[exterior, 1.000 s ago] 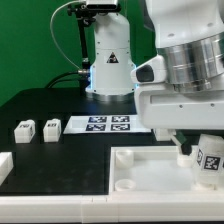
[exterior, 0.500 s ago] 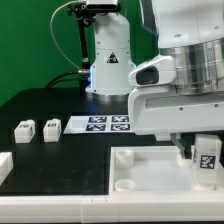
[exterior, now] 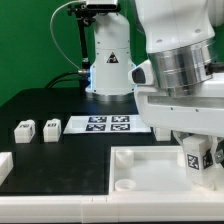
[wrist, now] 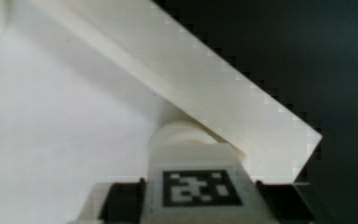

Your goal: Assemble one leg

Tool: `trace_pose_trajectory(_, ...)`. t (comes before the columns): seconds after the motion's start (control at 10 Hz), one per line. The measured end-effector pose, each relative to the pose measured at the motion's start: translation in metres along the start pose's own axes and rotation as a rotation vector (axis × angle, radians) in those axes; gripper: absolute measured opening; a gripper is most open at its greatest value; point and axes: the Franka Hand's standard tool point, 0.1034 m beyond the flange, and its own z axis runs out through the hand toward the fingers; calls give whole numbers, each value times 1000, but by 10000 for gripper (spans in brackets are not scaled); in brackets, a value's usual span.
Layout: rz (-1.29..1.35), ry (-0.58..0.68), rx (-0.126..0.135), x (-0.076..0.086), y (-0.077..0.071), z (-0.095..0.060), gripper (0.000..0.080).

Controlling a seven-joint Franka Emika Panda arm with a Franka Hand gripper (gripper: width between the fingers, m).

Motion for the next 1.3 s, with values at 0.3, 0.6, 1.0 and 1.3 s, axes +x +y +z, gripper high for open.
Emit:
trace_pose_trajectory(0.3, 290, -19, 12, -4, -6, 3, 294)
trace_pose_trajectory(0.6, 109, -14, 0, -3, -5, 2, 524)
trace_pose_trajectory(1.0, -548, 17, -22, 7, -5, -11, 643)
trace_pose_trajectory(1.3, -1041, 61, -102, 8, -6, -11, 649)
